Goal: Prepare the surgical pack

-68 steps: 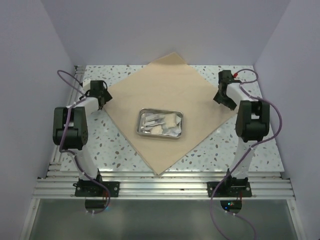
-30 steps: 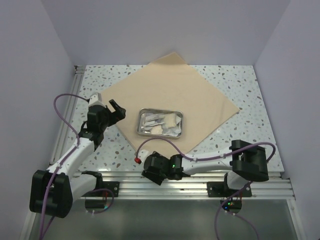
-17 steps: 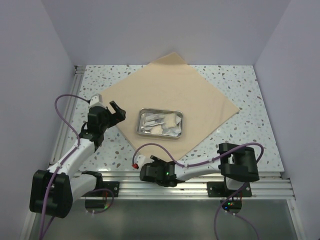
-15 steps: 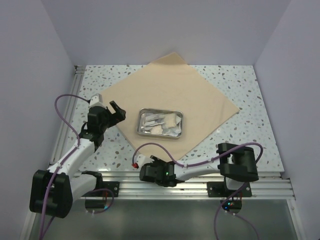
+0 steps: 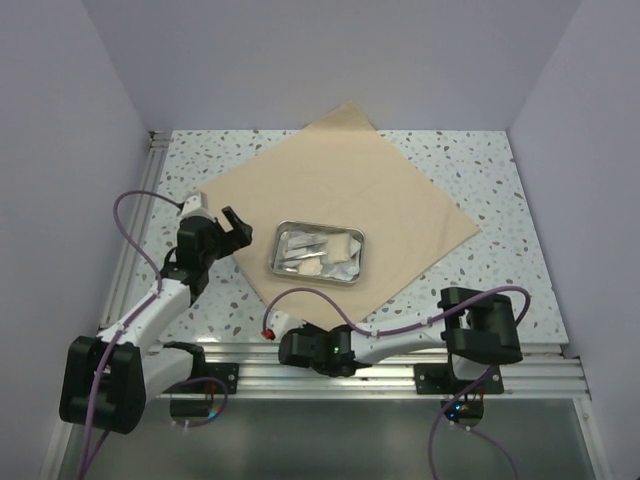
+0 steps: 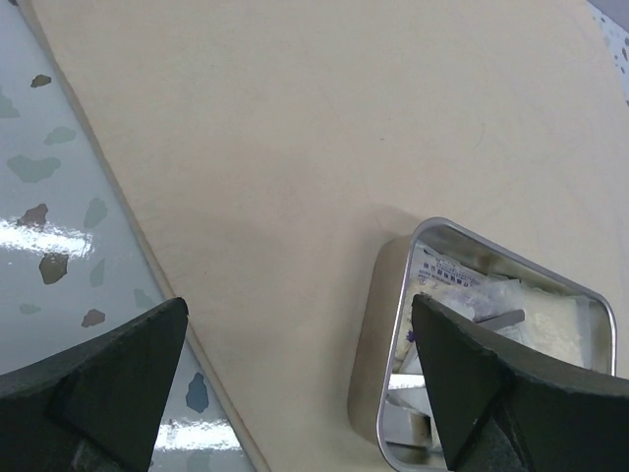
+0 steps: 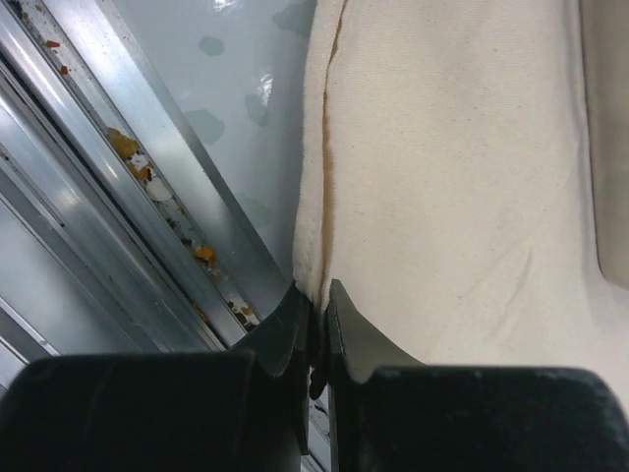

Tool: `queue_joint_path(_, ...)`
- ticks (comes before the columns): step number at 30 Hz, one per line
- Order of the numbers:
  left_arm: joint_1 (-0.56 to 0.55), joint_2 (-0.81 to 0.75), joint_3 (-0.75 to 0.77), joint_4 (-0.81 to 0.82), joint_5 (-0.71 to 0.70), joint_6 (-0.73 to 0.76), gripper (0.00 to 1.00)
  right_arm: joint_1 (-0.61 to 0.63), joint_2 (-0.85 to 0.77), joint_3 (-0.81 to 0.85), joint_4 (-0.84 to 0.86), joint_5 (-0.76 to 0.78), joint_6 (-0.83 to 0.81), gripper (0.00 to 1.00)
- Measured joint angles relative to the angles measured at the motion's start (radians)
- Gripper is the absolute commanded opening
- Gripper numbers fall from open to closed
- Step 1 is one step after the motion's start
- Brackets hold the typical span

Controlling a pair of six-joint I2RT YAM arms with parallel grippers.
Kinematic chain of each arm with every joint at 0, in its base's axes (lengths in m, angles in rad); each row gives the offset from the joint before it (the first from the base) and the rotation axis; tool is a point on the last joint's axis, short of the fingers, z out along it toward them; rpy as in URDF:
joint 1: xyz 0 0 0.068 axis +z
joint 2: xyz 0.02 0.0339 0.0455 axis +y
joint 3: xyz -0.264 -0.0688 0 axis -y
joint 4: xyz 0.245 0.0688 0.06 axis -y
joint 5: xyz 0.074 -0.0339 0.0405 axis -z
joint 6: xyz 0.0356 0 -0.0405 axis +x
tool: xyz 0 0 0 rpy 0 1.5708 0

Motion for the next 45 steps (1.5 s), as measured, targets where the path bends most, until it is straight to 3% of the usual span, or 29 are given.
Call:
queue_joint_path(6, -0.016, 0.008, -0.005, 0.042, 0.087, 0.049, 1.00, -0.030, -0.105, -0.011, -0.005, -0.001, -0.001, 0.00)
queue_joint_path(10, -0.032, -0.011, -0.047, 0.113, 0.199, 0.068, 0.94, -0.074, -0.156, -0.011, -0.007, -0.030, -0.014, 0.00)
queue_joint_path(19, -0.100, -0.075, -0.156, 0.234, 0.395, 0.096, 0.93, -0.356, -0.255, -0.003, -0.006, -0.283, -0.092, 0.00)
queue_joint_path(29, -0.109, 0.009, -0.177, 0.440, 0.606, 0.097, 0.87, -0.533, -0.222, 0.132, -0.040, -0.523, -0.188, 0.00)
queue_joint_path(45, -0.124, 0.177, -0.214, 0.648, 0.743, 0.083, 0.82, -0.725, -0.122, 0.193, -0.031, -0.778, -0.227, 0.00)
